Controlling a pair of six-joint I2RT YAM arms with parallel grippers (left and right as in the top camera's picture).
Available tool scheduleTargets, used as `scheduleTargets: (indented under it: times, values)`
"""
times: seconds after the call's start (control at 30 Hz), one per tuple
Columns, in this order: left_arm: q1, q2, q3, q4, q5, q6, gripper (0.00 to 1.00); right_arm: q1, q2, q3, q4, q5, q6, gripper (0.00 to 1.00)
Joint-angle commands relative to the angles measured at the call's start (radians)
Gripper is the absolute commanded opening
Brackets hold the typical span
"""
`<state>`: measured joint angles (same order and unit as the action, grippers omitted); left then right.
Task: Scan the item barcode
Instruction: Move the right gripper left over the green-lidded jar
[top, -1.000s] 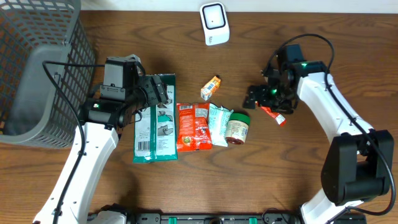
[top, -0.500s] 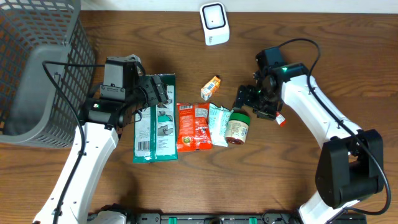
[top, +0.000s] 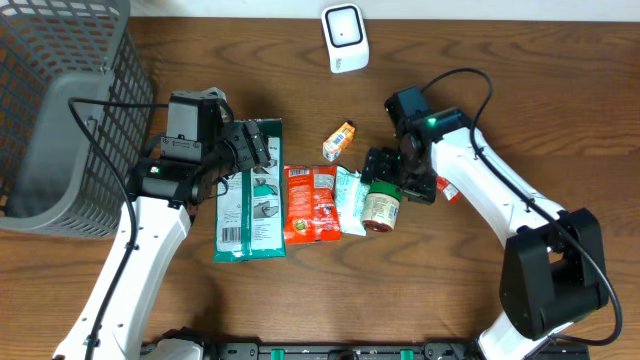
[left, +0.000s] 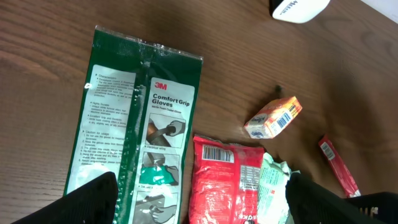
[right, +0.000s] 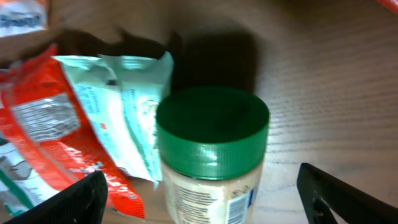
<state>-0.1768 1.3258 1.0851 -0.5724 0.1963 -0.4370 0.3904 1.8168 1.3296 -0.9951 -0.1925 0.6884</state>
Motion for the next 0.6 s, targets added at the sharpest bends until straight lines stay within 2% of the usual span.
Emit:
scheduleTargets:
  times: [0.0, 0.2, 0.33, 0.57]
  values:
    - [0.003, 0.001, 0.007, 0.000, -0.003, 0.017, 0.86, 0.004, 0.002, -0.030, -0.003, 0.019, 0.029, 0.92]
    - [0.003, 0.001, 0.007, 0.000, -0.003, 0.017, 0.86, -0.002, 0.002, -0.092, 0.031, 0.014, 0.009, 0.93]
    - [0.003, 0.001, 0.007, 0.000, -0.003, 0.017, 0.86, -0.019, 0.002, -0.125, 0.070, -0.074, -0.077, 0.93]
    - [0.003, 0.001, 0.007, 0.000, -0.003, 0.017, 0.86, -0.032, 0.002, -0.136, 0.111, -0.120, -0.076, 0.93]
